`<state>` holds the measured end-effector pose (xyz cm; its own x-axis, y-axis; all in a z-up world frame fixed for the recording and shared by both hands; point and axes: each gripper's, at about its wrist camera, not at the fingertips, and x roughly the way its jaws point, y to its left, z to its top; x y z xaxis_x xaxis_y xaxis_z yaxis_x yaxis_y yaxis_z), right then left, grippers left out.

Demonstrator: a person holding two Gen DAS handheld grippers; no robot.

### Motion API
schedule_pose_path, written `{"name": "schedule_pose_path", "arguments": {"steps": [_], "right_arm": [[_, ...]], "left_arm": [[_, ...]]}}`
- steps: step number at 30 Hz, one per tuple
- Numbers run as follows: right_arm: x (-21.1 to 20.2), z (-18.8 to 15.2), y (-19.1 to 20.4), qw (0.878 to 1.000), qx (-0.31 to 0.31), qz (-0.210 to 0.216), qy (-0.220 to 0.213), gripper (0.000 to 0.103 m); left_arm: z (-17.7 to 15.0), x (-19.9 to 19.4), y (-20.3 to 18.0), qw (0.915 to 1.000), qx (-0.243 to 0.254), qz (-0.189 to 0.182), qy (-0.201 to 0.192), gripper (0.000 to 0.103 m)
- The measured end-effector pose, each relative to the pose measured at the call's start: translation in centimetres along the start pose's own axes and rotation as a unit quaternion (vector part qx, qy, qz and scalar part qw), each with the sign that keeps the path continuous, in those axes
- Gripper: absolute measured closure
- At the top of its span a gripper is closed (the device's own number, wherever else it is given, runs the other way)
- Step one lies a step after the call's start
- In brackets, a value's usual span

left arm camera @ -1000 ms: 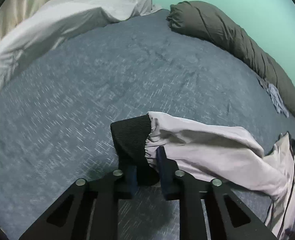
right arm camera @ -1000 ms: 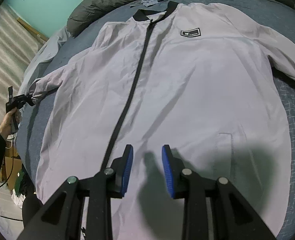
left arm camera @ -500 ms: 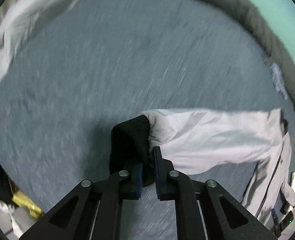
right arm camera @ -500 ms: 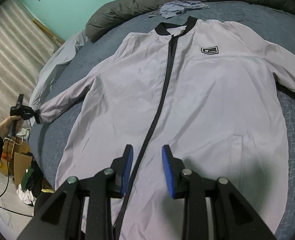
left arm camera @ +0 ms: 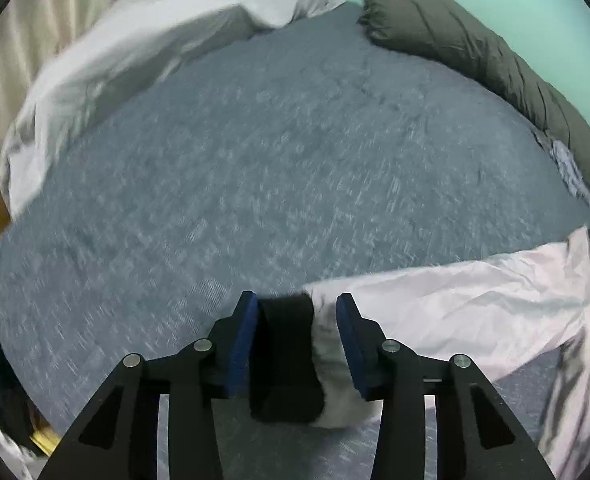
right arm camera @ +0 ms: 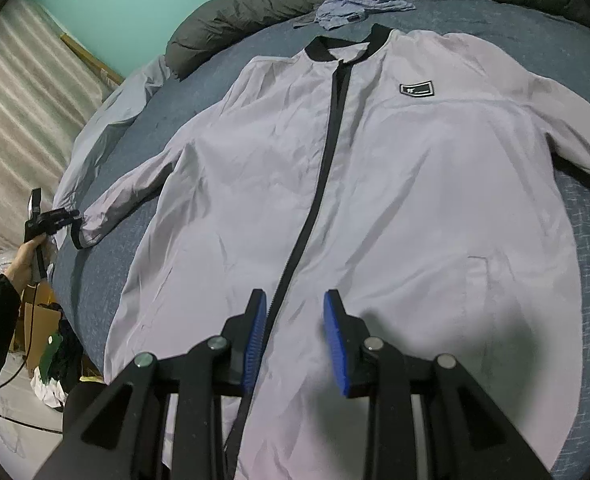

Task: Fold clothes
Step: 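Pull the held sleeve outward with the left tool and lay it flat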

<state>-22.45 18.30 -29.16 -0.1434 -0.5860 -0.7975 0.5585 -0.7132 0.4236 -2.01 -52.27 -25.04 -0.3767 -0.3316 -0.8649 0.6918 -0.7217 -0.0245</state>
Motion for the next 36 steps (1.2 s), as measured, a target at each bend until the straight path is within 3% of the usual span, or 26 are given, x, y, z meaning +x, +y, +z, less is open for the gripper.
{"name": "schedule_pose_path", "arguments": {"steps": [7, 12, 17, 19, 21, 26, 32, 34, 36], "right_arm": [[0.3, 0.2, 0.2, 1.0, -0.002, -0.001, 0.002, 0.074], [0.4, 0.2, 0.0, 1.0, -0.001, -0.006, 0.004, 0.074], [0.5, 0.2, -0.2, 1.0, 0.001, -0.007, 0.007, 0.074], [0.5, 0.2, -0.2, 1.0, 0.001, -0.007, 0.007, 0.074], [0.6, 0.2, 0.0, 1.0, 0.001, -0.006, 0.007, 0.074], [0.6, 0.3, 0.5, 1.0, -0.005, -0.002, 0.007, 0.074], [0.5, 0.5, 0.4, 1.0, -0.002, -0.007, 0.006, 0.074], [0.6, 0.4, 0.4, 1.0, -0.004, -0.008, 0.008, 0.074], [0.7, 0.5, 0.3, 1.0, -0.004, -0.01, 0.01, 0.074]], "left_arm": [[0.2, 1.9, -0.1, 0.9999, 0.003, -0.012, 0.01, 0.056], [-0.4, 3.3, 1.2, 0.999, -0.027, -0.026, 0.023, 0.054], [-0.8, 3.3, 2.1, 0.9981, -0.045, -0.041, 0.01, 0.054], [-0.8, 3.0, 2.3, 0.998, -0.044, -0.046, 0.002, 0.053], [-0.8, 2.7, 2.5, 0.9979, -0.041, -0.051, -0.004, 0.043], [-1.2, 2.6, 2.6, 0.9969, -0.036, -0.069, -0.009, 0.043], [-2.2, 4.1, 1.2, 0.9977, -0.021, -0.064, 0.011, 0.043], [-2.5, 4.4, 1.2, 0.9978, -0.022, -0.062, 0.01, 0.046], [-2.8, 4.5, 1.1, 0.9978, -0.02, -0.062, 0.008, 0.069]]}}
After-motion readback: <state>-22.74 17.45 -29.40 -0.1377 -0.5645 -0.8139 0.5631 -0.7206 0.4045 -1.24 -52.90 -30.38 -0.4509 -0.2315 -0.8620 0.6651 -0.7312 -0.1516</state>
